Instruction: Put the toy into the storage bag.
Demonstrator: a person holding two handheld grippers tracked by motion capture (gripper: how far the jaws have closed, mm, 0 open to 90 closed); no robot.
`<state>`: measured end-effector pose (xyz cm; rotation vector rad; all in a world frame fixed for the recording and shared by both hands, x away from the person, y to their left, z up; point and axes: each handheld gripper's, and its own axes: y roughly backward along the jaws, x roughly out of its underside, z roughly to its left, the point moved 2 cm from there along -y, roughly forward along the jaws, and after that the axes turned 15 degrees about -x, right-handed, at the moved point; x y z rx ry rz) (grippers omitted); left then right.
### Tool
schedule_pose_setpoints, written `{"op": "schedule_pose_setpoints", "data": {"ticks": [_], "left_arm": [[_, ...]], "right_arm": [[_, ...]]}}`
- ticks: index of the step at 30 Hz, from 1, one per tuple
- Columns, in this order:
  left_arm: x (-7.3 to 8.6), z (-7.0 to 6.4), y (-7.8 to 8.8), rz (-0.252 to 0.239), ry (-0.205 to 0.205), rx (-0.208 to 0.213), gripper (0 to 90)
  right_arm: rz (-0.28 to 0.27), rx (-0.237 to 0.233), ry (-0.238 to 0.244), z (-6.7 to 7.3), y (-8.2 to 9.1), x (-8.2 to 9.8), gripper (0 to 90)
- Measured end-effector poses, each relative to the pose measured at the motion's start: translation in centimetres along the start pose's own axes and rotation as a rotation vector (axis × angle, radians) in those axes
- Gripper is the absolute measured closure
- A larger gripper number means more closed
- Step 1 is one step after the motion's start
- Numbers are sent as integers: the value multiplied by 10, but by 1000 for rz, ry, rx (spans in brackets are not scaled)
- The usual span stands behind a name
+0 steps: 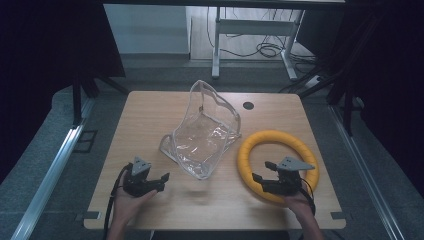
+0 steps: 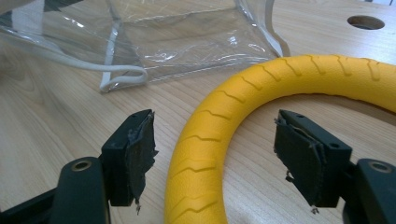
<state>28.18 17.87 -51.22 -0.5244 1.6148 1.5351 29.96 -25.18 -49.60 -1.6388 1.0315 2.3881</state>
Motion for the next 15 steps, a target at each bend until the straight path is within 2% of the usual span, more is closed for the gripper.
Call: {"op": "schedule_pose_setpoints", "data": {"ticks": [4, 6, 7, 9, 10, 13, 15], "left_arm": [[-2, -1, 0, -17, 10, 14, 217], [0, -5, 3, -9, -23, -30, 224], [1, -5, 4, -9, -26, -32, 226], [3, -6, 6, -10, -23, -26, 231], [7, -7, 8, 1, -9, -13, 233], [10, -9, 12, 5, -13, -18, 239], [10, -17, 20, 4, -35, -8, 238]], "right_arm": [[23, -9, 0, 0, -2, 0, 286], [24, -11, -17, -1, -2, 0, 286], [26, -8, -26, -2, -2, 0, 287], [28, -6, -32, -3, -2, 0, 289], [27, -4, -45, -5, -1, -2, 292], [34, -9, -45, -6, 0, -4, 296], [50, -17, -24, -7, 3, -8, 312]]}}
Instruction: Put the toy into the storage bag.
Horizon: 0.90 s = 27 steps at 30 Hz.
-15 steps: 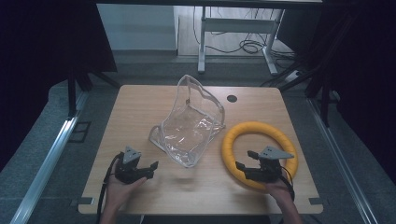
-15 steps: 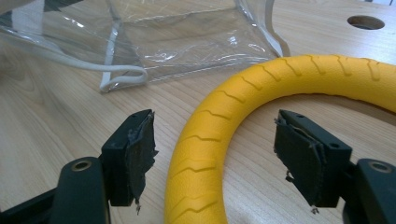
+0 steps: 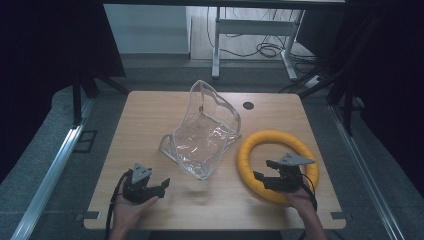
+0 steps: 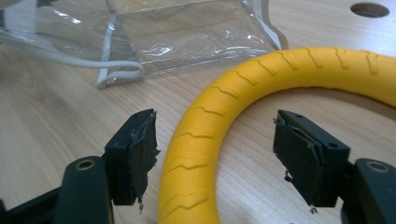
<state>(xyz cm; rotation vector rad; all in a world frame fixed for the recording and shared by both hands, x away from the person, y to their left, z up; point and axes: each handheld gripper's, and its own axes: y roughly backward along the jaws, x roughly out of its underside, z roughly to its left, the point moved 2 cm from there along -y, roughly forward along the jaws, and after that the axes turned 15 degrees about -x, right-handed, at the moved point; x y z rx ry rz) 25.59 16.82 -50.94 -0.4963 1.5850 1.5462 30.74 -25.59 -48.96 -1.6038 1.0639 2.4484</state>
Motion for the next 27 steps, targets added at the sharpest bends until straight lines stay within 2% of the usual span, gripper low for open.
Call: {"op": "schedule_pose_setpoints", "data": {"ticks": [3, 7, 8, 10, 16, 17, 20, 23, 24, 25, 27], "left_arm": [[-4, -6, 7, -19, -6, 5, 237], [-5, -8, 5, -16, -6, 8, 237], [-4, -11, 1, 6, -28, 2, 236], [-2, -13, -2, 18, -48, 4, 233], [-1, -11, -4, 24, -70, 0, 228], [-2, -9, -4, 23, -63, -9, 228], [-2, -7, -2, 17, -54, -11, 225], [-1, -7, -2, 20, -53, -19, 222], [-1, -7, -2, 20, -53, -19, 221], [-1, -6, -3, 25, -50, -21, 221], [-1, -6, -3, 24, -47, -21, 221]], "right_arm": [[1, -10, 8, 2, 6, -1, 316], [11, 3, -5, -1, 12, 0, 320], [18, 7, -12, -4, 14, 1, 321], [28, 10, -19, -8, 16, 2, 321], [77, 7, -24, -11, 12, 0, 319], [135, 0, -3, -8, 10, -3, 312], [216, 7, 11, -5, 8, -8, 311], [298, -12, 13, -2, 6, -12, 311], [298, -12, 13, -2, 6, -12, 311], [358, -24, 25, 0, 4, -13, 309], [421, -50, 28, 3, 0, -13, 306]]}}
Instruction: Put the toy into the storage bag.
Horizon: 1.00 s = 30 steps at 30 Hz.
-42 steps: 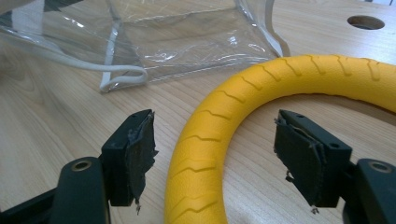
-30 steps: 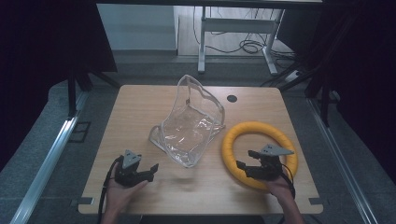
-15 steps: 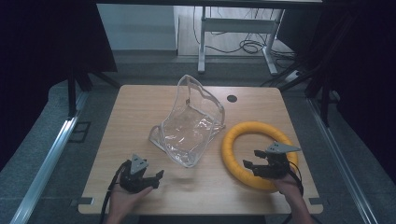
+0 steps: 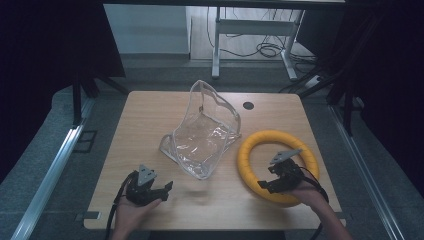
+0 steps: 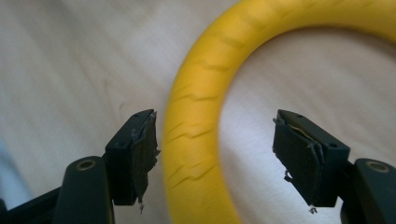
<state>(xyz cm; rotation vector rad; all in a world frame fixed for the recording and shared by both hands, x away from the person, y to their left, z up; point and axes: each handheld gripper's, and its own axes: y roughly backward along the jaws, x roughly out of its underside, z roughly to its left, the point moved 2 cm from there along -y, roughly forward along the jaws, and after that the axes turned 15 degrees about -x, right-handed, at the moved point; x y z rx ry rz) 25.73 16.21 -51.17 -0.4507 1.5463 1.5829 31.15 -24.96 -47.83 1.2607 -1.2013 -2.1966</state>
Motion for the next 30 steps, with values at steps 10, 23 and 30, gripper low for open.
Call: {"op": "schedule_pose_setpoints", "data": {"ticks": [10, 23, 30], "left_arm": [[0, -2, 0, 0, -2, -7, 219], [2, -3, -2, 8, 18, -22, 218], [2, -2, -2, 5, 19, -25, 218]], "right_arm": [[283, -14, 24, 2, -32, -9, 301], [442, 13, 50, 5, -60, -10, 458], [430, -43, 15, -4, -56, -12, 504]]}}
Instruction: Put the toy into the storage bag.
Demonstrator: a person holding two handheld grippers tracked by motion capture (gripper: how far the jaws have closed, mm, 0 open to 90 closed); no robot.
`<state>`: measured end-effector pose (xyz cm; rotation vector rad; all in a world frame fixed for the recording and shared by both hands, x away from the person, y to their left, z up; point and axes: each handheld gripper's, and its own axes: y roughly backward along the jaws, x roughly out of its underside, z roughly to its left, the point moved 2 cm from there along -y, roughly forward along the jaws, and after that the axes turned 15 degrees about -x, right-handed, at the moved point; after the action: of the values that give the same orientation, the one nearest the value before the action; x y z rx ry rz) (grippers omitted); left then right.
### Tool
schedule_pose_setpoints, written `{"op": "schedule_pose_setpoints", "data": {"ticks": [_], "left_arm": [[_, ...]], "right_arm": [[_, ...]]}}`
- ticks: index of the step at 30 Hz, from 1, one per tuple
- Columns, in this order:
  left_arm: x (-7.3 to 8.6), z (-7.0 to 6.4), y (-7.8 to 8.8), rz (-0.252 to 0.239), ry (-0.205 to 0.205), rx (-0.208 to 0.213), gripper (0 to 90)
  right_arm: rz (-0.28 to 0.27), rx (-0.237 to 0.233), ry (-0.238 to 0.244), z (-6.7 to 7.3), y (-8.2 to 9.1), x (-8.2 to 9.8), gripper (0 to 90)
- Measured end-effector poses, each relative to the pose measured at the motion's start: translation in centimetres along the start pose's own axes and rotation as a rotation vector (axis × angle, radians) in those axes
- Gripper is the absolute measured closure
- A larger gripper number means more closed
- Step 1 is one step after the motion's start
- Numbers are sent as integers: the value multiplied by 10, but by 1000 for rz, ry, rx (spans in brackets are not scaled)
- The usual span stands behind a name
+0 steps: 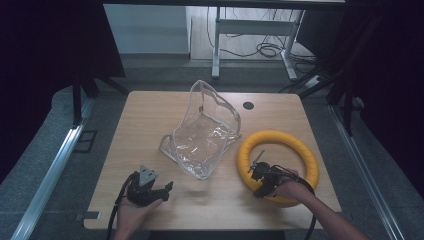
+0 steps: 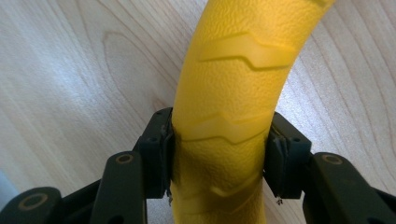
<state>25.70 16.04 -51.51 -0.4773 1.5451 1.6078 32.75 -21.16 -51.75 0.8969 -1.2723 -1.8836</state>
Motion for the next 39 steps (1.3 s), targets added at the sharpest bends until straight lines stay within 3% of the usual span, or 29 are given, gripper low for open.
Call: {"op": "schedule_pose_setpoints", "data": {"ticks": [3, 4, 5, 8, 9, 11, 13, 14, 18, 30, 31, 35, 39], "left_arm": [[0, 1, 0, 0, 2, -4, 218], [0, 1, 0, 0, 2, -4, 218], [0, 0, -1, 0, 0, -3, 218], [0, -1, -1, -1, -3, -1, 219], [0, -1, -1, -1, -3, 0, 219], [-1, -2, -1, -3, -1, 3, 219], [-1, -2, 0, -4, -2, 2, 219], [-1, -2, 0, -4, -2, 2, 219], [-2, -1, 2, -10, 1, 5, 219], [-2, 0, 3, -15, 7, 7, 219], [-2, 0, 3, -16, 7, 8, 219], [-2, 0, 3, -17, 7, 11, 219], [-2, -1, 3, -18, 5, 12, 219]], "right_arm": [[-75, -46, -14, -2, 14, 4, 508], [-75, -46, -14, -2, 14, 4, 508], [-133, -75, -25, -3, 25, 7, 510], [-242, -121, -33, -4, 45, 14, 512], [-242, -121, -33, -4, 45, 14, 512], [-353, -162, -37, -5, 62, 20, 512], [-411, -179, -35, -6, 69, 23, 512], [-411, -179, -35, -6, 69, 23, 512], [-530, -197, -31, -8, 86, 28, 512], [-679, -217, -17, -8, 109, 31, 512], [-721, -224, -23, -9, 113, 32, 512], [-781, -224, -28, -10, 119, 36, 513], [-891, -206, -29, -9, 132, 41, 513]]}}
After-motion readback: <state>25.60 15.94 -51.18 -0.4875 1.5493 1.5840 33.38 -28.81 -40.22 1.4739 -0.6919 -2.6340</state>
